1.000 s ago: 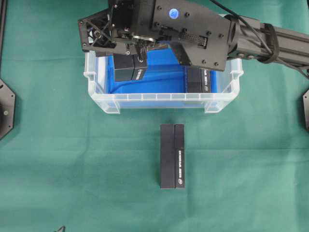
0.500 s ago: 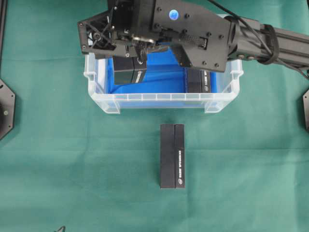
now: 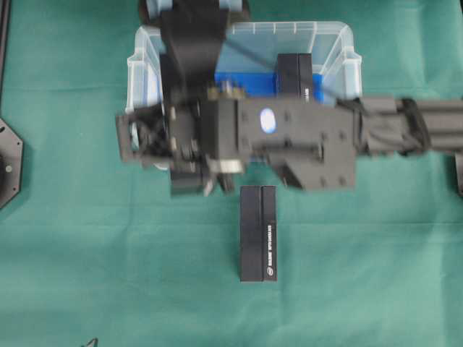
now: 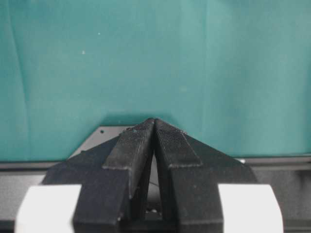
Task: Take the box out of the case with the right arm.
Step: 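Carry the box forward to the table left of the first box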
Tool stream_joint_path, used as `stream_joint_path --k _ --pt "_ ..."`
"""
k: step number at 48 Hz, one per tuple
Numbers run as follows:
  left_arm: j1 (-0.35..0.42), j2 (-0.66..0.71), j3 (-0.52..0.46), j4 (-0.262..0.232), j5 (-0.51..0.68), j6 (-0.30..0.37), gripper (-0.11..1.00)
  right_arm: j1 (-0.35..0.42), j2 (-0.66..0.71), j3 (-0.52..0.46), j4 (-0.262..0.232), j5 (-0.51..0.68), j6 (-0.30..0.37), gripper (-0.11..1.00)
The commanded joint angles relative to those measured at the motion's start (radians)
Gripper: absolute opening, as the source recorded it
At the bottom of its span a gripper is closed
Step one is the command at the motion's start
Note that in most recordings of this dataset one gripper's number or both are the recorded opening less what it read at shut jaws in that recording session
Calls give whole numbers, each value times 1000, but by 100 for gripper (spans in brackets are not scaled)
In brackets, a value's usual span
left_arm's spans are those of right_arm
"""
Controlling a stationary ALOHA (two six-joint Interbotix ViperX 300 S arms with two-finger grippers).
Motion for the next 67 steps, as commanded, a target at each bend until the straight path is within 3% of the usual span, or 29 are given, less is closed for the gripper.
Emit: stream_joint_path --k 1,20,46,67 --pt "2 5 -9 -2 -3 2 0 49 -58 -25 -6 17 41 69" --pt "2 5 -9 -2 -6 -2 0 186 -52 -25 -8 29 190 69" --pt "2 5 -8 -2 -11 -3 0 175 3 -11 -6 41 196 69" --pt "2 5 2 -2 -11 -3 0 144 49 143 54 -120 241 69"
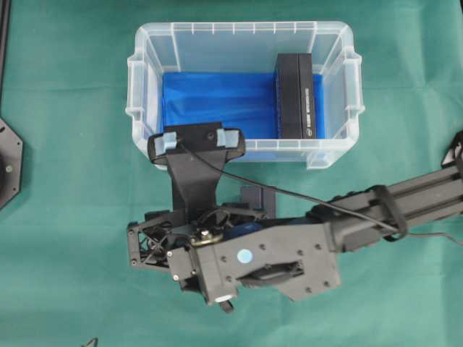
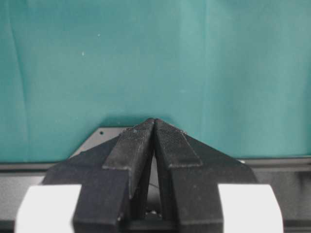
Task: Take the box out of the case with the right arm.
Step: 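Carry the box forward to the table left of the first box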
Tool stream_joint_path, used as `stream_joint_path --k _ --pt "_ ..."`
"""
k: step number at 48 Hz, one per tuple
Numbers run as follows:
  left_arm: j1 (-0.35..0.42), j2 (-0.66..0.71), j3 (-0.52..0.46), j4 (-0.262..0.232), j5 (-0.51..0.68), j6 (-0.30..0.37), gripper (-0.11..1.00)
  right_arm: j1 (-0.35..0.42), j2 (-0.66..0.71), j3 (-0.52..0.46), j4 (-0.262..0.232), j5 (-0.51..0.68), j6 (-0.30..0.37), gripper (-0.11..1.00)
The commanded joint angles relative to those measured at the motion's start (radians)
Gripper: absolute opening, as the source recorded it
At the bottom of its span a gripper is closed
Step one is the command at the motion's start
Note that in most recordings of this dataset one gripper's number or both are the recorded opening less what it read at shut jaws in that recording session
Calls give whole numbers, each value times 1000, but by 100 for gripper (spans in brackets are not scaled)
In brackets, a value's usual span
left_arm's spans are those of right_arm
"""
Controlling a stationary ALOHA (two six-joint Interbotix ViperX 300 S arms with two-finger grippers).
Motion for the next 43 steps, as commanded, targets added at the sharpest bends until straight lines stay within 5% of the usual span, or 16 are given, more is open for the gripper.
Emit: stream_joint_path --k 1,43 --pt "2 5 -6 -2 -6 0 0 -3 -26 21 17 -43 8 69" --pt "2 5 -2 -2 -6 -2 0 -26 -18 331 95 -385 95 69"
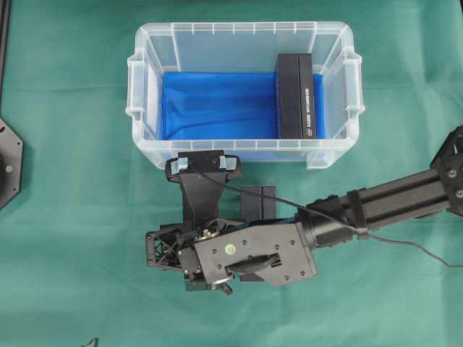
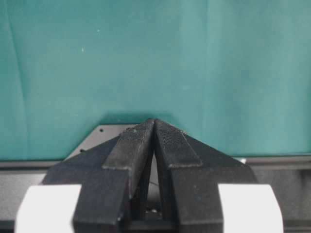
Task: Take the box out of the case with the right arm.
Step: 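Carry the box forward to the table left of the first box, then lower the box onto the table and open the right gripper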
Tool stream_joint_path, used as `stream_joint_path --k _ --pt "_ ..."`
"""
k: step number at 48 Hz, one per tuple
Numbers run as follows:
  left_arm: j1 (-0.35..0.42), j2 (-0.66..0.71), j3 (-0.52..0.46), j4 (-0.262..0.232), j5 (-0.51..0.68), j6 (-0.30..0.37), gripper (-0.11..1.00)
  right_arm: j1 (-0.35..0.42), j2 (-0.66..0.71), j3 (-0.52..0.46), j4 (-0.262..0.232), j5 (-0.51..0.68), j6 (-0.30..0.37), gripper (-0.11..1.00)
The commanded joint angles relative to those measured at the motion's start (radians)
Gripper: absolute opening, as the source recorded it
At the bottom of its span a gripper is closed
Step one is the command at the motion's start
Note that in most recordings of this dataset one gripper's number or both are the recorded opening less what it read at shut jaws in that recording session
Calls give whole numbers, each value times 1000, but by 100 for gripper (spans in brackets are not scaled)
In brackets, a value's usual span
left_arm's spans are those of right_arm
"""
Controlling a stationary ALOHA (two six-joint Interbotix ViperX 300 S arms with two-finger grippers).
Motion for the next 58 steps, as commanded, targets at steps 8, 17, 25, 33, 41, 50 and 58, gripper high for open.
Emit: stream_joint_path --k 8,17,25,33,41,50,58 --pt "0 5 -11 -2 -6 0 0 -12 -23 15 8 -44 0 69" --pt "2 5 -9 -2 -5 -2 0 -15 -23 29 18 -91 0 69" --pt "2 5 -9 -2 -5 -2 0 -15 -25 31 15 -95 -6 69" --pt "0 5 -9 -3 -5 -2 0 -14 -25 31 14 -95 -8 68" --pt "2 5 -9 -3 -6 -3 0 -12 -25 31 8 -95 -8 90" --pt "-2 3 -9 -3 -6 -3 0 -12 -31 29 -2 -92 -2 89" --pt "-2 3 -9 -3 -6 -2 0 -12 -44 29 0 -89 -2 89"
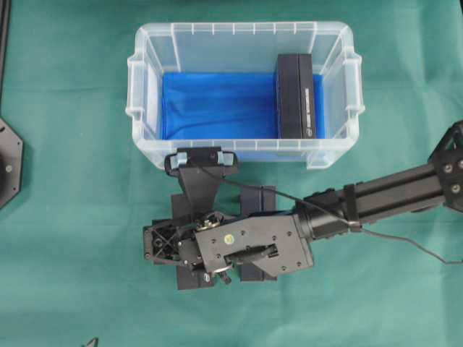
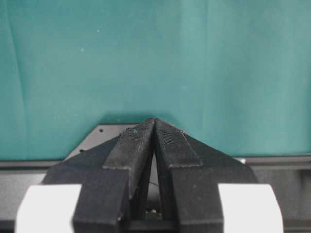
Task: Take the box out of the case with the right arm.
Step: 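Lower the box onto the table and open the right gripper, then withdraw the open right gripper to the right side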
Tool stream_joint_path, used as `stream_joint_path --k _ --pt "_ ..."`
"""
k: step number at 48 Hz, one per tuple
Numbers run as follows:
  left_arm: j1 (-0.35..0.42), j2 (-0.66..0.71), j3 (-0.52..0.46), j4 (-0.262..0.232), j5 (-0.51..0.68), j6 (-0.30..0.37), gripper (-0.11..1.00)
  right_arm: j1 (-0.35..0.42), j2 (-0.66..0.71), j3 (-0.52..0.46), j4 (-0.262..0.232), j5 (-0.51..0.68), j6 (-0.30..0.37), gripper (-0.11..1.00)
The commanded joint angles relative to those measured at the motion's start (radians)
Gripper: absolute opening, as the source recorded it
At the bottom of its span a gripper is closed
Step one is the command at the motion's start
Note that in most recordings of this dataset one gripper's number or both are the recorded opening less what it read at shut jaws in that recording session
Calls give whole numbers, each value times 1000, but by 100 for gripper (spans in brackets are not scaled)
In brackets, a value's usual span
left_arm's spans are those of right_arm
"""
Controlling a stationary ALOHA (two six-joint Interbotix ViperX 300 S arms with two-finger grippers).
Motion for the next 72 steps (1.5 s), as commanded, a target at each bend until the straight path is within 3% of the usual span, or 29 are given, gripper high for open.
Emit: stream_joint_path --k 1,13,27,37,46,57,72 --pt "-2 3 -9 -2 -6 -2 0 2 -51 -12 -3 0 2 89" --pt "-2 0 -9 -2 -6 -2 0 2 -124 -17 -6 34 -9 88" --pt "-2 0 -9 0 -6 0 0 2 -227 -21 -89 133 -11 85" --pt "-2 0 -9 -2 -6 0 0 -5 -232 -21 -92 163 -31 84" --pt "-2 3 -9 0 -5 2 0 -2 -241 -5 -74 189 -89 84" --pt "-2 5 -9 -2 -6 0 0 23 -330 135 -18 241 -101 84" --pt "-2 8 -9 0 -6 0 0 69 -545 400 -25 213 9 83"
